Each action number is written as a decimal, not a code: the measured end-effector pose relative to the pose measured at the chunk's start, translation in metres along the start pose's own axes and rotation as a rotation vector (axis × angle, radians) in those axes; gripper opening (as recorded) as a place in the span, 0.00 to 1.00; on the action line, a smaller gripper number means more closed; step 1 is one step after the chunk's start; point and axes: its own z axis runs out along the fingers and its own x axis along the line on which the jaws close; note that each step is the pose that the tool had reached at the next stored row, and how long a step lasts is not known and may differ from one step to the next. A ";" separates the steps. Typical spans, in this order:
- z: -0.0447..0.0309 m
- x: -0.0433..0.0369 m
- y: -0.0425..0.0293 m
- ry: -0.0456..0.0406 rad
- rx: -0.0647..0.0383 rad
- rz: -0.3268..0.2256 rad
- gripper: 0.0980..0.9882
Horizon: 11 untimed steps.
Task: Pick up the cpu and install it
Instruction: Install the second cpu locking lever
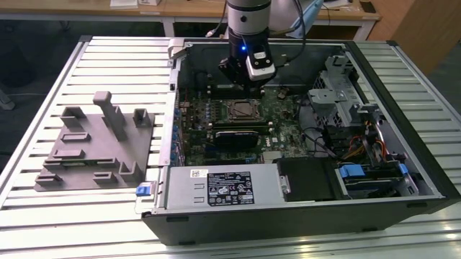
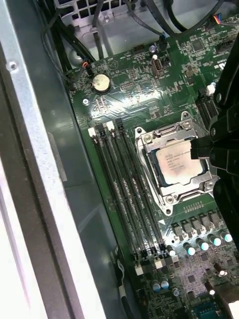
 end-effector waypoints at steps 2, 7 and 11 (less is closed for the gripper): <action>0.0001 -0.0009 -0.0023 -0.0003 0.000 0.000 0.01; 0.0011 -0.0037 -0.0101 -0.0003 0.000 -0.002 0.01; 0.0033 -0.0051 -0.0144 0.0021 0.000 -0.014 0.01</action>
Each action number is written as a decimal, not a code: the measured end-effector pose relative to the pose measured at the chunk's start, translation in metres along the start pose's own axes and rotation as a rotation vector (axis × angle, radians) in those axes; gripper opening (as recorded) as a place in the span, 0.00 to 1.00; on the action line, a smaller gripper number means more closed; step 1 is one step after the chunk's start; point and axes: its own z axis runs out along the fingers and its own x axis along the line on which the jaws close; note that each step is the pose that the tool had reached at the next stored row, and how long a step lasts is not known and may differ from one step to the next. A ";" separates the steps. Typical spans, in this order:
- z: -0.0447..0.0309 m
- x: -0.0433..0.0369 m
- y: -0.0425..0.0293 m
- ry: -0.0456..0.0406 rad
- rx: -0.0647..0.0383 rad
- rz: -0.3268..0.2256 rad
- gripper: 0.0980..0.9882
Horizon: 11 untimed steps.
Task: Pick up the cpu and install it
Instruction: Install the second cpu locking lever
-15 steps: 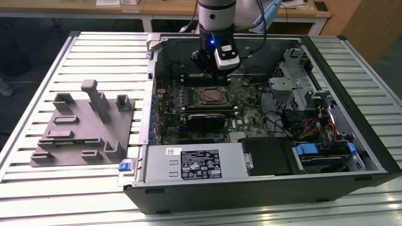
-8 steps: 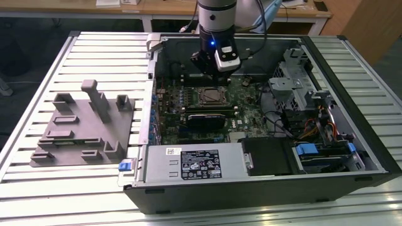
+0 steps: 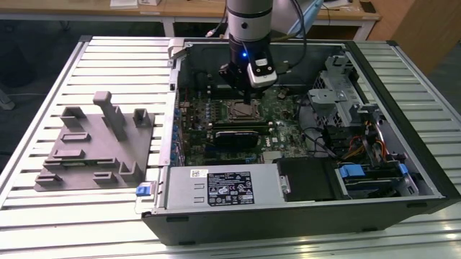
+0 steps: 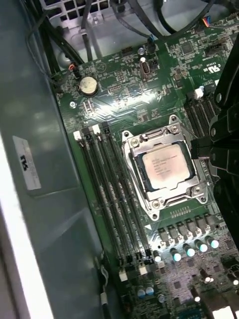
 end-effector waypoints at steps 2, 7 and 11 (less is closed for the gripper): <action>0.0011 -0.0002 -0.0009 0.0025 0.000 -0.012 0.01; 0.0039 -0.0008 -0.0034 0.0076 -0.001 -0.041 0.01; 0.0062 -0.0015 -0.0075 0.0087 -0.002 -0.058 0.01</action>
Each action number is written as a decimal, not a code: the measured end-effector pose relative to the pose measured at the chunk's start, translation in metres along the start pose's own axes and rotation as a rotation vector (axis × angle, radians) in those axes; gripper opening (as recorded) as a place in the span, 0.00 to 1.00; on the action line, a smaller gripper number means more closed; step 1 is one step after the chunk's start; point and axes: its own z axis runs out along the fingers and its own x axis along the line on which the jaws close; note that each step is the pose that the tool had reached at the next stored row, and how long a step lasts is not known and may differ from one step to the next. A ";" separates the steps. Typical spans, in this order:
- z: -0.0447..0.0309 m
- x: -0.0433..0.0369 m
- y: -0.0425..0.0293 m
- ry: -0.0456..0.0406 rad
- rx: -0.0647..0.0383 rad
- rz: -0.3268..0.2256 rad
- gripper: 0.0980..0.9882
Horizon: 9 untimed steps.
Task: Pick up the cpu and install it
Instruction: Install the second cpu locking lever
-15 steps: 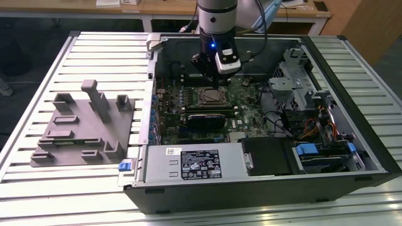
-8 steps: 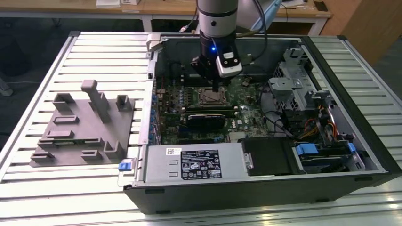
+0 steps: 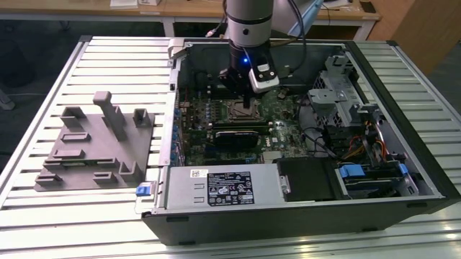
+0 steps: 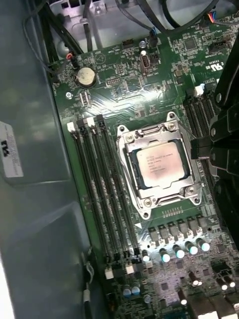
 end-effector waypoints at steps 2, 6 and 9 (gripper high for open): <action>0.0011 -0.0002 -0.0028 0.0002 0.000 -0.005 0.01; 0.0033 -0.0002 -0.0082 0.0005 -0.001 -0.017 0.01; 0.0046 0.0006 -0.0117 0.0008 -0.002 -0.025 0.01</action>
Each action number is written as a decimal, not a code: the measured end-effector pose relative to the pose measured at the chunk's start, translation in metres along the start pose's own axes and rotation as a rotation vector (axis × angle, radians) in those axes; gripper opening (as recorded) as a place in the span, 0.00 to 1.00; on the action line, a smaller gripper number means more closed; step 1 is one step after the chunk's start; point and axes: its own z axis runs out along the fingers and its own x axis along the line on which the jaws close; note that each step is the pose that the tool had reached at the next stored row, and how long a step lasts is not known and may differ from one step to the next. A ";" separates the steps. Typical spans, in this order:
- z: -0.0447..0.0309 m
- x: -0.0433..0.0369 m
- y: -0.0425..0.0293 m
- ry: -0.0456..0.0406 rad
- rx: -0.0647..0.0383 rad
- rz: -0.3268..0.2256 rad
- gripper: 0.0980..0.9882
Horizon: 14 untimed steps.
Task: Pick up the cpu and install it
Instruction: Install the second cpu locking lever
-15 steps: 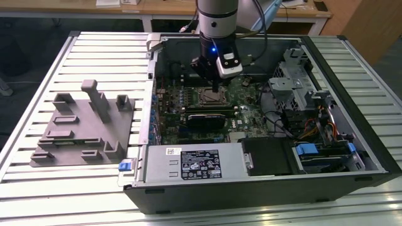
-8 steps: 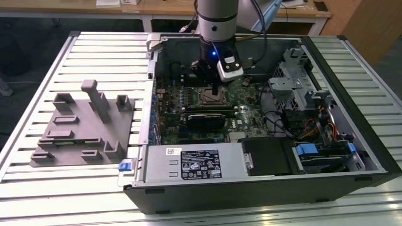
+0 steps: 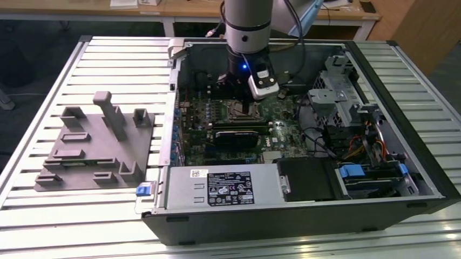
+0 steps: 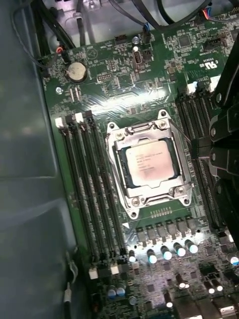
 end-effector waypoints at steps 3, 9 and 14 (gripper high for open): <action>0.0011 0.0009 -0.0027 0.0008 -0.003 -0.009 0.01; 0.0022 0.0070 -0.0082 0.0067 -0.025 -0.020 0.01; 0.0030 0.0113 -0.0128 0.0136 -0.052 -0.026 0.01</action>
